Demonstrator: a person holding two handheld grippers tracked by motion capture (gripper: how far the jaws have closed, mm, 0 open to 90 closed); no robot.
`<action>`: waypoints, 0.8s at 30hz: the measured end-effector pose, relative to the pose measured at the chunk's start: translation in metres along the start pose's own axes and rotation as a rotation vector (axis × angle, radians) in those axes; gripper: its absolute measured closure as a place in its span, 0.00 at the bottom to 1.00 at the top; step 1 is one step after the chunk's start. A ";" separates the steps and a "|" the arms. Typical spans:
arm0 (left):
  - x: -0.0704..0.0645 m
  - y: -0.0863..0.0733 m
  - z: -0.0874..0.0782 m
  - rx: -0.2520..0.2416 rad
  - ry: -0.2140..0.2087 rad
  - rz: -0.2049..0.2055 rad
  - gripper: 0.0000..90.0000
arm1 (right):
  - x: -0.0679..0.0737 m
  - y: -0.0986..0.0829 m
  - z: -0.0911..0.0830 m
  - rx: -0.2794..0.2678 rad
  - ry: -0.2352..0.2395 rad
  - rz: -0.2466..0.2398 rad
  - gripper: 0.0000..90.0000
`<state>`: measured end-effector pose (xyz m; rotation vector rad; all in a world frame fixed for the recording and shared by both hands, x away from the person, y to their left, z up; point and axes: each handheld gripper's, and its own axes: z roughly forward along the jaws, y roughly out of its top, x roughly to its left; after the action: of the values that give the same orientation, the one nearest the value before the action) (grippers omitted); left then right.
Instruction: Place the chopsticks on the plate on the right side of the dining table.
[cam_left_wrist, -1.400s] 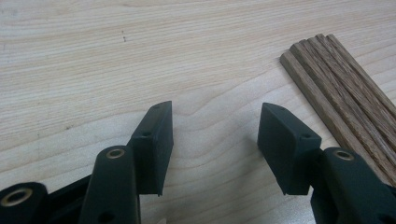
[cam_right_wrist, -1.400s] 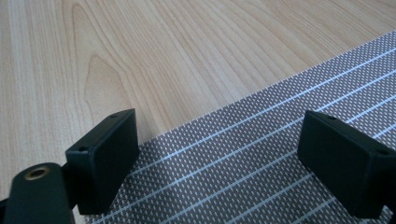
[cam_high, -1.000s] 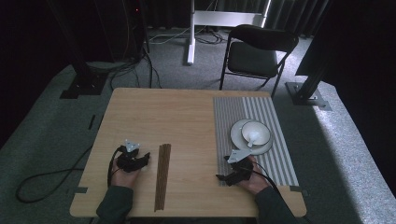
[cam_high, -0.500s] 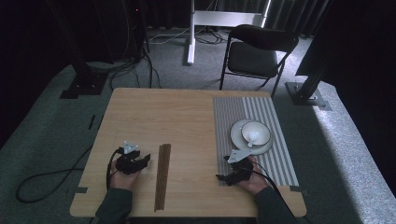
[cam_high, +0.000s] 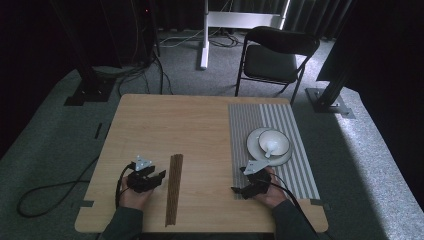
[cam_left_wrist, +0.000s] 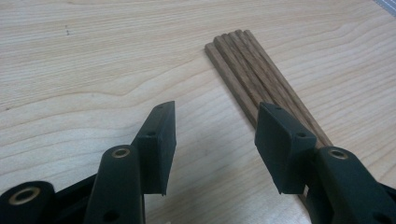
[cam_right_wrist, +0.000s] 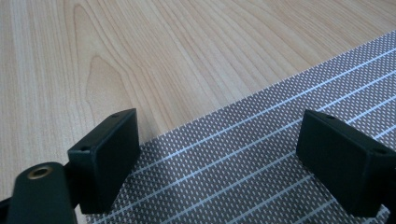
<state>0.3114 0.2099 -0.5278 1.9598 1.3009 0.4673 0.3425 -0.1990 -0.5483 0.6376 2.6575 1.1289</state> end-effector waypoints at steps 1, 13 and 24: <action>-0.001 -0.001 -0.001 0.001 0.000 0.003 0.54 | 0.000 0.000 0.000 0.000 0.000 0.000 0.14; -0.016 -0.011 -0.009 0.022 -0.026 0.034 0.54 | 0.000 0.000 0.000 0.000 -0.001 -0.001 0.14; -0.026 -0.019 -0.013 0.047 -0.036 0.042 0.58 | 0.000 0.000 0.000 0.000 -0.001 -0.001 0.14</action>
<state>0.2799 0.1961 -0.5307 2.0283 1.2607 0.4234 0.3422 -0.1989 -0.5483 0.6360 2.6565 1.1286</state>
